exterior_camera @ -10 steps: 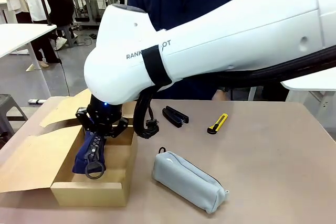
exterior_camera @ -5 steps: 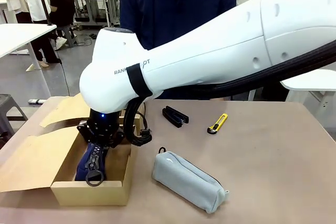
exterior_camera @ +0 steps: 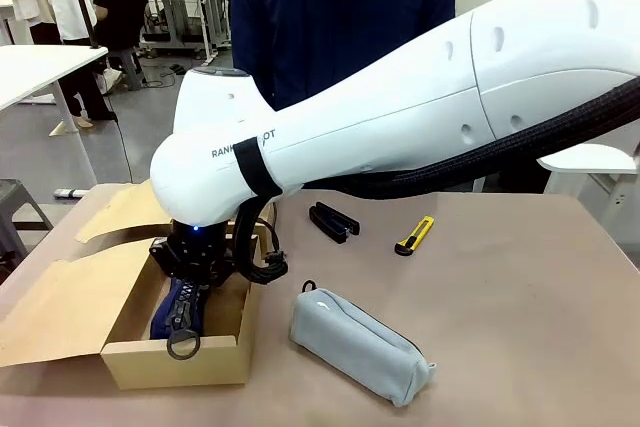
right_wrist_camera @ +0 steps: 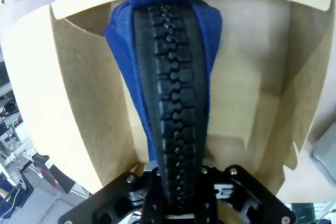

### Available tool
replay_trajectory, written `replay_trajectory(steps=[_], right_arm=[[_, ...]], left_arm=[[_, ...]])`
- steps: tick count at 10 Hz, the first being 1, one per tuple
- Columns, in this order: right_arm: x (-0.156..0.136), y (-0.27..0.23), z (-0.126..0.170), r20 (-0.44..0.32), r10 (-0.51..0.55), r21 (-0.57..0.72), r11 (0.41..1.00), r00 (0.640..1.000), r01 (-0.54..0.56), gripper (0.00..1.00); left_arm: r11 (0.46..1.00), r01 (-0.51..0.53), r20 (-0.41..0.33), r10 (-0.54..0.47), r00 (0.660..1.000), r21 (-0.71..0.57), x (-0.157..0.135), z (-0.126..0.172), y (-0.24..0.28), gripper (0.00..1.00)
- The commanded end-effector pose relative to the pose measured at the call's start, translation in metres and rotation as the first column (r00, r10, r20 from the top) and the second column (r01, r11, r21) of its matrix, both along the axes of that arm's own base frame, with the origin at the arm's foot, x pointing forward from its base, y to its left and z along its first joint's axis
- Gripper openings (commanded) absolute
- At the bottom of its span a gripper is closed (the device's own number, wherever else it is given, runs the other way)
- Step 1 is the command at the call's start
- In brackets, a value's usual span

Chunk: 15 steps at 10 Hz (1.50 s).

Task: Place items inside the box.
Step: Pick up a Pencil pouch or Stapler and place it inside the Mailer Box closest to the robot.

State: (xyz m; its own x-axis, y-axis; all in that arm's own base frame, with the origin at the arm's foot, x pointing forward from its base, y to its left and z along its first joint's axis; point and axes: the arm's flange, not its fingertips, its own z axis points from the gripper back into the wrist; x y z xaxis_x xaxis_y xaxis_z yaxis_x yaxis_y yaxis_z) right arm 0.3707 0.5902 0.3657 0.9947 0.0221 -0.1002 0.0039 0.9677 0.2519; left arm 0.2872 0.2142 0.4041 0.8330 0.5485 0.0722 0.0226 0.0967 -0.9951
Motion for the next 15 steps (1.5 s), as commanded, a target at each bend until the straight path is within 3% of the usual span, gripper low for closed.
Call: replay_trajectory(steps=[1, 3, 8, 11, 12, 13, 15], right_arm=[[0.000, 0.007, 0.003, -0.009, -0.007, -0.021, 1.000, 1.000, 0.007, 0.66], [-0.003, 0.007, 0.005, -0.027, 0.019, -0.002, 1.000, 0.999, -0.019, 1.00], [-0.006, 0.004, 0.007, -0.064, 0.061, 0.030, 0.998, 0.996, -0.060, 1.00], [-0.014, -0.004, 0.024, -0.040, 0.113, 0.034, 0.993, 0.993, -0.112, 1.00], [-0.021, -0.015, 0.038, -0.095, 0.177, 0.060, 0.983, 0.980, -0.172, 1.00], [-0.029, -0.025, 0.049, -0.180, 0.284, 0.099, 0.958, 0.942, -0.270, 1.00], [-0.056, -0.055, 0.072, -0.190, 0.405, 0.146, 0.912, 0.894, -0.383, 1.00]], left_arm=[[1.000, 0.002, 0.025, -0.002, 1.000, -0.004, -0.001, 0.000, -0.001, 1.00], [1.000, 0.002, 0.025, -0.002, 1.000, -0.004, -0.001, 0.000, -0.001, 1.00], [1.000, 0.002, 0.025, -0.002, 1.000, -0.004, -0.001, 0.000, -0.001, 1.00], [1.000, 0.002, 0.025, -0.002, 1.000, -0.004, -0.001, 0.000, -0.001, 1.00], [1.000, 0.002, 0.025, -0.002, 1.000, -0.004, -0.001, 0.000, -0.001, 1.00], [1.000, 0.002, 0.025, -0.002, 1.000, -0.004, -0.001, 0.000, -0.001, 1.00], [1.000, 0.002, 0.025, -0.002, 1.000, -0.004, -0.001, 0.000, -0.001, 1.00]])
